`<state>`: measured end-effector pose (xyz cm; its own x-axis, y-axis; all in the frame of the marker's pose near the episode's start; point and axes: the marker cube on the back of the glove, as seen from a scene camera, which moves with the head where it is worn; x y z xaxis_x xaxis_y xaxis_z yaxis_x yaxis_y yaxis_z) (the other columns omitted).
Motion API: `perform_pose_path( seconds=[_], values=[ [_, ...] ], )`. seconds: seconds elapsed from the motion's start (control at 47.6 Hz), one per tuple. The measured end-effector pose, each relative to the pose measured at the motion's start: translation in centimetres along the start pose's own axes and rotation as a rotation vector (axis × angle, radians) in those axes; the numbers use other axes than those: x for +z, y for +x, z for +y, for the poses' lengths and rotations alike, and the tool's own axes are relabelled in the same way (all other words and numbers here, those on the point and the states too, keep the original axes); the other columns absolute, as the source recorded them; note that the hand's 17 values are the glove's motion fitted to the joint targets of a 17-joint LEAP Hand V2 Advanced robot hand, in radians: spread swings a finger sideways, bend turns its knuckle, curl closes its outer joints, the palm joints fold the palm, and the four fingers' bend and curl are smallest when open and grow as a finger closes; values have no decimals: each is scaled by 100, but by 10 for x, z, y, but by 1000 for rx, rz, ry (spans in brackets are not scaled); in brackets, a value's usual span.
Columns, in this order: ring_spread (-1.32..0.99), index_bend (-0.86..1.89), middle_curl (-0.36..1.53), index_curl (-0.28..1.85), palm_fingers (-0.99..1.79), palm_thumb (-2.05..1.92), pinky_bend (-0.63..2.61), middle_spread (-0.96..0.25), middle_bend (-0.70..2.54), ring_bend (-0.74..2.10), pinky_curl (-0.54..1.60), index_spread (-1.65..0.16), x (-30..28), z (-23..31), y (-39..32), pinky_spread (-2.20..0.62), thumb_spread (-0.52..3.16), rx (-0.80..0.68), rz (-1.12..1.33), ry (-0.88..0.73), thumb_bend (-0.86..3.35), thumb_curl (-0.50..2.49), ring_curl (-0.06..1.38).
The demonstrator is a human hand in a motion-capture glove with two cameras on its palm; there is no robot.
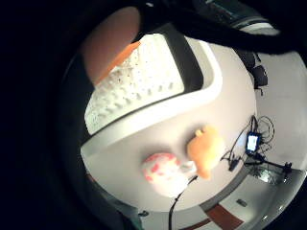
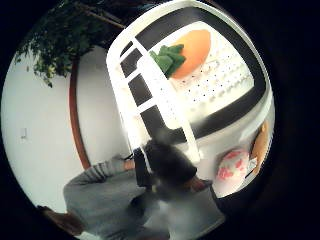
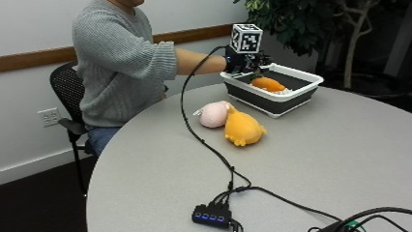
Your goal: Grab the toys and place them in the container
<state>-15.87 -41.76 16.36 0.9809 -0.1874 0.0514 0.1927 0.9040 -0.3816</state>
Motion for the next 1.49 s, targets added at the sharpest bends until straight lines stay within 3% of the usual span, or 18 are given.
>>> perform_pose_path(
  seconds=[0.189,0.315,0.399,0.631,0.946,1.177,1.366,1.493],
  values=[
    [-8,13,33,44,-31,-5,69,-13,8,13,38,-34,-7,34,32,5,117,32,6,6,-5,39,27],
    [-8,15,30,41,-28,-4,68,-13,9,13,38,-34,-18,71,86,5,119,189,112,24,-4,36,25],
    [-8,16,28,40,-25,-4,67,-14,10,13,37,-34,-31,100,109,6,121,127,-13,61,-4,34,24],
    [-10,19,25,40,-16,-1,68,-15,13,14,37,-36,-60,155,177,6,126,256,-67,144,-2,32,21],
    [-11,18,23,40,-13,-1,72,-16,13,14,38,-37,-25,125,198,7,129,330,-77,64,-2,31,19],
    [-12,17,22,39,-12,2,88,-16,12,15,41,-38,108,93,216,7,131,474,-107,-214,-1,31,18],
    [-10,20,20,40,-7,8,100,-16,12,18,43,-39,127,92,216,6,136,464,-104,-147,2,33,17],
    [-17,20,23,40,26,21,93,-18,22,36,40,-40,119,88,217,-2,144,469,-72,-30,8,36,21]
  ],
)
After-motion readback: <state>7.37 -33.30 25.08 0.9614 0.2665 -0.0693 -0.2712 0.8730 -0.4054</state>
